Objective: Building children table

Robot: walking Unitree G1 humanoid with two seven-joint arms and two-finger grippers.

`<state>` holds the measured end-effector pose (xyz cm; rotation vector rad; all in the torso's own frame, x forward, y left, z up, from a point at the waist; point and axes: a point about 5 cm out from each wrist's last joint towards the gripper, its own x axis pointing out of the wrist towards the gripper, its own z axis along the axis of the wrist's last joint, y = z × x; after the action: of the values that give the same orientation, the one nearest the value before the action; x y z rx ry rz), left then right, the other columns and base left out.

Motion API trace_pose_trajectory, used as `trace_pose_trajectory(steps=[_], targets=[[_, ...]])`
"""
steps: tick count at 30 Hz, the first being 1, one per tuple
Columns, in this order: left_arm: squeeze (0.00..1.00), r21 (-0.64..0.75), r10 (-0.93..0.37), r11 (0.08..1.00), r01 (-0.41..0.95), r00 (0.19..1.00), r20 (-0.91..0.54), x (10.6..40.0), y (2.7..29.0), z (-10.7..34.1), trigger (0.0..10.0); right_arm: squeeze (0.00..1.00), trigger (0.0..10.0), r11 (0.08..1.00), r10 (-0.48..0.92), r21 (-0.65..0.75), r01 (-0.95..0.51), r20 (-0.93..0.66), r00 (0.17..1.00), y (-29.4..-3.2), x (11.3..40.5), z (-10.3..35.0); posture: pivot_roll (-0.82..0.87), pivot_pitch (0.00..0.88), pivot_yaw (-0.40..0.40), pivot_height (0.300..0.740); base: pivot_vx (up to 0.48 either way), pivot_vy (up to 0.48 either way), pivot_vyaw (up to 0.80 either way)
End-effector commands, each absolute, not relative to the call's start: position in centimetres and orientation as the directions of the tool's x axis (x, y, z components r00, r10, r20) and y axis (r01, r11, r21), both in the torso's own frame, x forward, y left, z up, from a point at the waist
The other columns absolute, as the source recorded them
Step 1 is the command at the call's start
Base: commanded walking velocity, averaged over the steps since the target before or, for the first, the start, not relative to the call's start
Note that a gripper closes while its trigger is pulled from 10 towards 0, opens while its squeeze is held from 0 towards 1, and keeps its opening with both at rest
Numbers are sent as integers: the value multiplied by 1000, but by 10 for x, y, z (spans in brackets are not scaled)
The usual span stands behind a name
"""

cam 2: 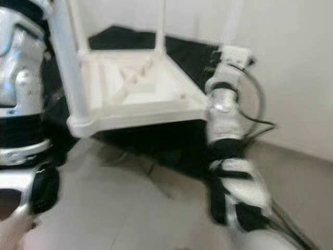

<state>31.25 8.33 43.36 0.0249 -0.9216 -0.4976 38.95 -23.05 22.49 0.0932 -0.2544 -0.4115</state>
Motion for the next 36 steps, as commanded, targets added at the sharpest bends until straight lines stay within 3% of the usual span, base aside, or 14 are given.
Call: trace_pose_trajectory(steps=[1,30,32,33,35,36], targets=[[0,289,-474,864,412,470,745,307,75,438,10000,0,2784,999,-30,6,38,737,675,-135,379,389,179,0,4,740,0,0,-800],[0,289,-474,864,412,470,745,307,75,438,10000,0,2784,999,-30,6,38,737,675,-135,379,389,179,0,4,740,0,0,-800],[0,271,-496,841,468,469,730,310,71,435,10000,0,2549,999,-39,8,49,723,689,-138,380,382,175,0,0,740,0,0,-800],[0,96,-300,951,295,795,527,362,107,355,10000,1000,10000,995,47,-101,17,599,799,-126,391,333,99,0,0,740,0,0,0],[0,96,-300,951,295,795,527,362,107,355,10000,1000,10000,995,47,-101,17,599,799,-126,391,333,99,0,0,740,0,0,0],[0,47,-103,995,93,945,310,382,140,286,10000,1000,10000,983,140,-176,-60,489,861,-115,395,297,94,0,0,740,0,0,0]])
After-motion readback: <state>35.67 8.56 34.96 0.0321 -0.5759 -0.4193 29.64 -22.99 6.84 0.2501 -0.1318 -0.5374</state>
